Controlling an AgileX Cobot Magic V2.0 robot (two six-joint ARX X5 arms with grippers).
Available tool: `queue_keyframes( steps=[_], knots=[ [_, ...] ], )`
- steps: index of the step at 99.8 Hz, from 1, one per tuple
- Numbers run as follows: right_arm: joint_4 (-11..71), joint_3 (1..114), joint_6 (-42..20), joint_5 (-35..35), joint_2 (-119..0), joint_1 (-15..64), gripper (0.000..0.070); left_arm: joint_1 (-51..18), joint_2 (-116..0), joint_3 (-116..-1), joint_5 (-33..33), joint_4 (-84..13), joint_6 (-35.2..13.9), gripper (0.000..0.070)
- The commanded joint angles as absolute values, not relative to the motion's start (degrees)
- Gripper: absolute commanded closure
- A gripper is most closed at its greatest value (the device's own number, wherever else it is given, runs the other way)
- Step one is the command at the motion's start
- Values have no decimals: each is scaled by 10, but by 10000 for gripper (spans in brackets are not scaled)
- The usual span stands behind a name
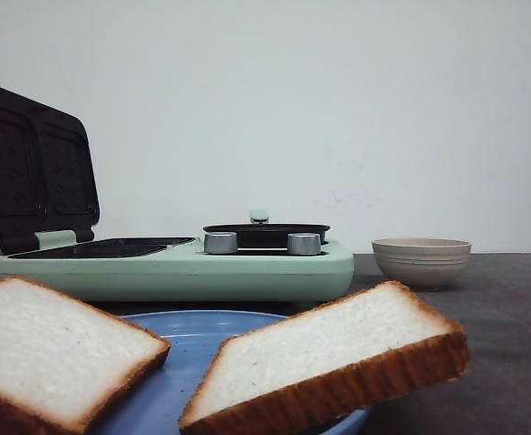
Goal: Make breakfast with bread and shrimp
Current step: 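Move the left gripper down to the bread slice nearest it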
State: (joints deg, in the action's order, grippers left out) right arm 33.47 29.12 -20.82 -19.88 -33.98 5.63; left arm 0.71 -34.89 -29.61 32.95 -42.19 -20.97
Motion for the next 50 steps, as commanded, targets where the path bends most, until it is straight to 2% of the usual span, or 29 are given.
queue_keyframes(
  steps=[1,23,27,38,42,50],
  knots=[
    [333,300,-223,-210,-344,58,700,1,-372,-305,334,-430,-208,684],
    [337,300,-222,-234,-347,58,700,-31,-455,-305,352,-457,-200,652],
    [336,300,-221,-241,-347,58,700,-38,-465,-305,357,-457,-199,602],
    [335,300,-221,-246,-347,58,694,-55,-484,-305,357,-459,-199,409],
    [335,300,-221,-246,-347,58,694,-58,-487,-305,355,-458,-199,378],
    [335,300,-221,-246,-347,58,694,-63,-488,-305,346,-458,-200,379]
  ],
)
